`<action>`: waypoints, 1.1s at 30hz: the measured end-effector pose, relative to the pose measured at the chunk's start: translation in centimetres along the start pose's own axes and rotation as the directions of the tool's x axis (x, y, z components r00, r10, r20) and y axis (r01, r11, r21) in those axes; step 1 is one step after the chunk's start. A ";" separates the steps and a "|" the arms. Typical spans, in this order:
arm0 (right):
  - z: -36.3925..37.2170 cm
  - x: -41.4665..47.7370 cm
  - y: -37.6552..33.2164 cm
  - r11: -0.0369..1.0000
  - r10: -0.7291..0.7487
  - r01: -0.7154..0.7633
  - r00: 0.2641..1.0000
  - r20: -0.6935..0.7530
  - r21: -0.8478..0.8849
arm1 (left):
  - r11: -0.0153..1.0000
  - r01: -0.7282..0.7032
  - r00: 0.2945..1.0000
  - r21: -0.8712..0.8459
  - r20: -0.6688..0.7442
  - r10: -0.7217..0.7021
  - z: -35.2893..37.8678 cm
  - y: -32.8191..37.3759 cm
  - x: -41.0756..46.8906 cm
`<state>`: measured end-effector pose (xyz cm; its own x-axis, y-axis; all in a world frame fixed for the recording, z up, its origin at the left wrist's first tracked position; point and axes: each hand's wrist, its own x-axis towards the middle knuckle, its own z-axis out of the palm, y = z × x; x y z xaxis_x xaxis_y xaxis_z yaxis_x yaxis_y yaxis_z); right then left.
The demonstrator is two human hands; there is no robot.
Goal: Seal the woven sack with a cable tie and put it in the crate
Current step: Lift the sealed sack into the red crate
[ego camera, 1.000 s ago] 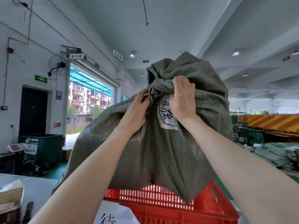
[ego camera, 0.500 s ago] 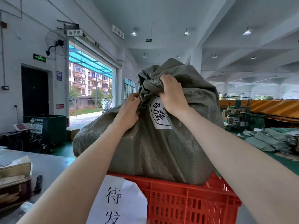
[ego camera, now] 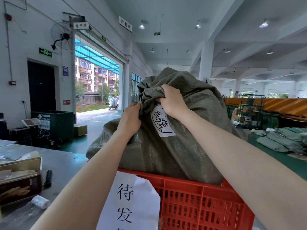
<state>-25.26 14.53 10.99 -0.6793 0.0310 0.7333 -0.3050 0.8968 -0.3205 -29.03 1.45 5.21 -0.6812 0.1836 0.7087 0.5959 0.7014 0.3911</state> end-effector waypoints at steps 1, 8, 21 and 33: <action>0.1 0.0 0.0 0.999 0.027 -0.027 1.000 -0.010 0.046 | 1.000 0.014 1.000 -0.019 -0.006 -0.014 0.0 0.0 0.1; -0.8 -1.2 0.3 0.812 0.035 0.116 0.969 0.247 -0.572 | 0.987 0.135 0.991 -0.085 -0.013 -0.136 0.7 -1.2 0.1; -3.3 -0.4 3.1 0.957 0.159 -0.189 0.976 -0.147 -0.221 | 0.908 0.159 0.976 -0.389 -0.076 -0.203 0.7 1.3 1.3; -4.7 -6.7 10.5 0.773 0.563 -0.595 0.803 0.194 0.220 | 0.899 0.303 0.942 -0.316 -0.043 -0.333 2.4 2.9 0.5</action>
<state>-20.75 25.82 5.57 -0.8467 0.4445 0.2924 0.0213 0.5774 -0.8162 -28.67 5.19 5.27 -0.8218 -0.0900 0.5626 0.4635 0.4686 0.7521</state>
